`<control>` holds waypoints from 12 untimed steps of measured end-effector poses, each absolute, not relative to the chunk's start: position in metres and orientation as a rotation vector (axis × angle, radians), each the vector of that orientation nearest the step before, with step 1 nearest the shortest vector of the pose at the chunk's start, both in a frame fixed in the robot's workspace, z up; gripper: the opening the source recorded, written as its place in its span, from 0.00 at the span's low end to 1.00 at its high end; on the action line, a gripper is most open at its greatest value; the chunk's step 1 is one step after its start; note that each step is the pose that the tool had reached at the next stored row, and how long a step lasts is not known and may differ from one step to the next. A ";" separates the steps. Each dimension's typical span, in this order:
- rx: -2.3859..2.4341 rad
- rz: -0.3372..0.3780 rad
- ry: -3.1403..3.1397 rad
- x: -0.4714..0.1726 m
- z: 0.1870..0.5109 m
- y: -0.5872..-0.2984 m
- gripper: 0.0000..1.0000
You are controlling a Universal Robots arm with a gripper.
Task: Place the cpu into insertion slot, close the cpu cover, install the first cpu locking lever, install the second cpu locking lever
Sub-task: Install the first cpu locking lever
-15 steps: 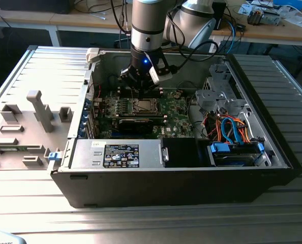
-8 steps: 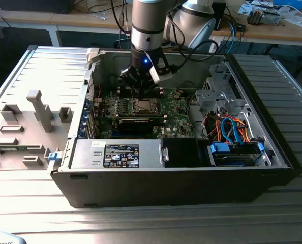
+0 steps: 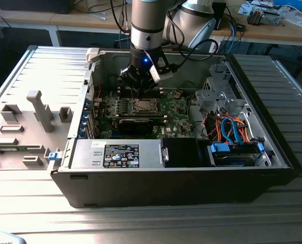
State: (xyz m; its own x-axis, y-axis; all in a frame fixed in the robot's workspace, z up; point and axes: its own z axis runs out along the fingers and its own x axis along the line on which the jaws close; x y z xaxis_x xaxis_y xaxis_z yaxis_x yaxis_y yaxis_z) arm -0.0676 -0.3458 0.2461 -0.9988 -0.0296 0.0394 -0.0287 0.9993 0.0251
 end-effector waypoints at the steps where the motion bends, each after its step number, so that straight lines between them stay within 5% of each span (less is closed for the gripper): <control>1: 0.045 -0.037 -3.101 -0.068 0.246 -0.346 0.11; 12: 0.045 -0.037 -3.104 -0.075 0.248 -0.344 0.11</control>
